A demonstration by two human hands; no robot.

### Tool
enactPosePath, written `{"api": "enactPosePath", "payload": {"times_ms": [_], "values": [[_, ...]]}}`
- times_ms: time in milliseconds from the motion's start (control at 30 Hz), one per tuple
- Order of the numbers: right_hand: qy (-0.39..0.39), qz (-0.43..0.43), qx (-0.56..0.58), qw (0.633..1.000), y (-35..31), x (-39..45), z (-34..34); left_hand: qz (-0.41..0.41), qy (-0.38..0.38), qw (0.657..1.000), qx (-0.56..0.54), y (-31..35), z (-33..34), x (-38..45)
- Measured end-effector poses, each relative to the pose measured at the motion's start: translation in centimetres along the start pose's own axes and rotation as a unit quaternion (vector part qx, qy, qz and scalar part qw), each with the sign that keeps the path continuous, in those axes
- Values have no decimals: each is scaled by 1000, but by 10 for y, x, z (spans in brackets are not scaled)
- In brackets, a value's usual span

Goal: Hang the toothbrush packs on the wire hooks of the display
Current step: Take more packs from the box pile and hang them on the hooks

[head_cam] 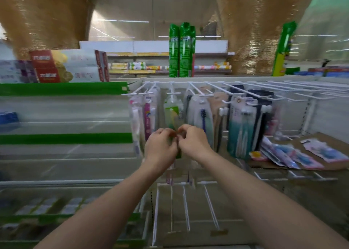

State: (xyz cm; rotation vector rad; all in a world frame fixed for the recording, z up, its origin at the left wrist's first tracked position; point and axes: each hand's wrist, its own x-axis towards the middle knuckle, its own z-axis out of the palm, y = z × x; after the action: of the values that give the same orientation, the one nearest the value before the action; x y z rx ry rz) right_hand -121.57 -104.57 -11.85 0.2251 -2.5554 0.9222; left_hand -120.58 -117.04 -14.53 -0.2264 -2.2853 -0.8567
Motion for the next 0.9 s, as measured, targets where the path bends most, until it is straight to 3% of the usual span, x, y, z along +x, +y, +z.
{"api": "enactPosePath", "payload": {"times_ms": [467, 900], "values": [[-11, 67, -118, 991, 159, -47, -94, 69, -109, 992, -10, 109, 131, -30], [-6, 124, -148, 981, 283, -64, -168, 51, -193, 980, 7, 194, 230, -48]]}}
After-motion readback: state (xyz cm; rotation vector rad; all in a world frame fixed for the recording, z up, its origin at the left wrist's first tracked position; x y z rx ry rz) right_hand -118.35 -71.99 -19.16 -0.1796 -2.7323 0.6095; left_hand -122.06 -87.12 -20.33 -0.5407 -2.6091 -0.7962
